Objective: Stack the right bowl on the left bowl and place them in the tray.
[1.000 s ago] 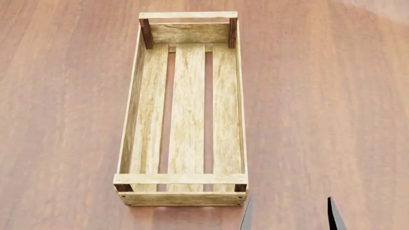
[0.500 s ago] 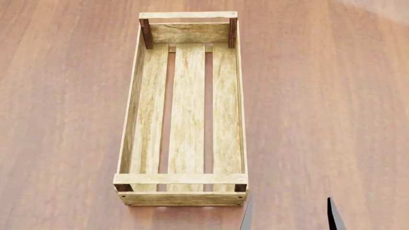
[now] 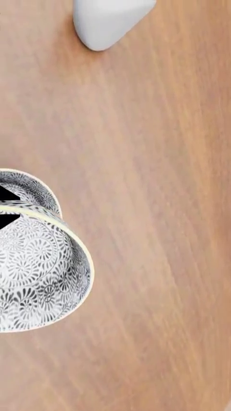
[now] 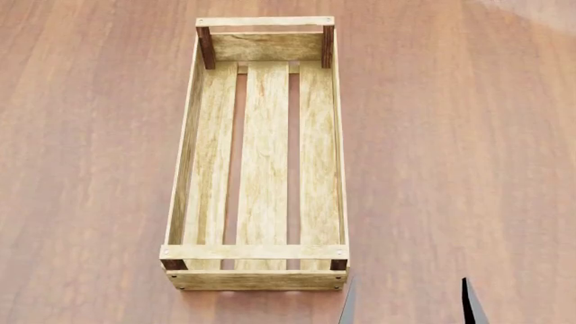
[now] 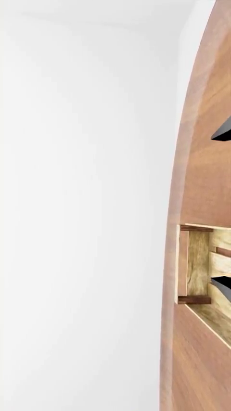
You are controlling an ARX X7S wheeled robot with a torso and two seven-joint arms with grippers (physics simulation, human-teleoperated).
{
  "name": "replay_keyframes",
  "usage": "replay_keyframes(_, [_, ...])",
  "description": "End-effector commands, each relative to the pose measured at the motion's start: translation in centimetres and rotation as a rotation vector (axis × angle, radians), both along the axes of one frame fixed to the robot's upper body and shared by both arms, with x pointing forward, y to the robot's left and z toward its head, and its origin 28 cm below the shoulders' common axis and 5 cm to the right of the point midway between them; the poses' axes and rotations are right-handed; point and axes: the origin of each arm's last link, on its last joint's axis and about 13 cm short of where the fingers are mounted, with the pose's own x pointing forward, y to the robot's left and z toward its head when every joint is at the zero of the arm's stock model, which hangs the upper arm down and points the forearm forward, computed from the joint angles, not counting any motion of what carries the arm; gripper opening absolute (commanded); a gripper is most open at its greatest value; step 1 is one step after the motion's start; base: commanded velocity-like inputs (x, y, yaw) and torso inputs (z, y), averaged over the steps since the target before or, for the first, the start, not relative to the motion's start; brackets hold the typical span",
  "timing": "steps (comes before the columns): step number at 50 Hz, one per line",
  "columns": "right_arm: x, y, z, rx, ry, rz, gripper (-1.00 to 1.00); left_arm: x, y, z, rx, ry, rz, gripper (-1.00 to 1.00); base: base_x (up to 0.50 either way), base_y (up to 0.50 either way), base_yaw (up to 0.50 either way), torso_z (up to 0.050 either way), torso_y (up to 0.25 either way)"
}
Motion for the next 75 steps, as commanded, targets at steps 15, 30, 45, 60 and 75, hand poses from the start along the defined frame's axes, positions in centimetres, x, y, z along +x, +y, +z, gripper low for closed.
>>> replay_keyframes(15, [0.1,0.0,0.1,-0.015,-0.018,-0.002,1.0,0.3,0.1,-1.1,0.018,-0.019,-0.03,-1.0,0.0,0.0,0.0,0.0,0.0])
replay_keyframes(30, [0.1,0.1,0.1,-0.016,-0.015,-0.001,1.0,0.2,0.1,-0.7,0.138,-0.005,-0.009,1.0,0.0,0.0,0.0,0.0,0.0])
replay_keyframes(45, [0.1,0.1,0.1,-0.018,-0.016,-0.002,1.0,-0.1,0.5,-1.0,0.128,-0.019,-0.021,1.0,0.0,0.0,0.0,0.0,0.0])
replay_keyframes(60, [0.1,0.1,0.1,-0.019,-0.015,-0.003,1.0,-1.0,0.6,0.2,0.166,-0.1,-0.041,1.0,0.0,0.0,0.0,0.0,0.0])
replay_keyframes(75, [0.1,0.1,0.1,-0.02,-0.012,-0.001,1.0,-2.2,1.3,0.8,0.149,-0.22,-0.045,1.0,0.0,0.0,0.0,0.0,0.0])
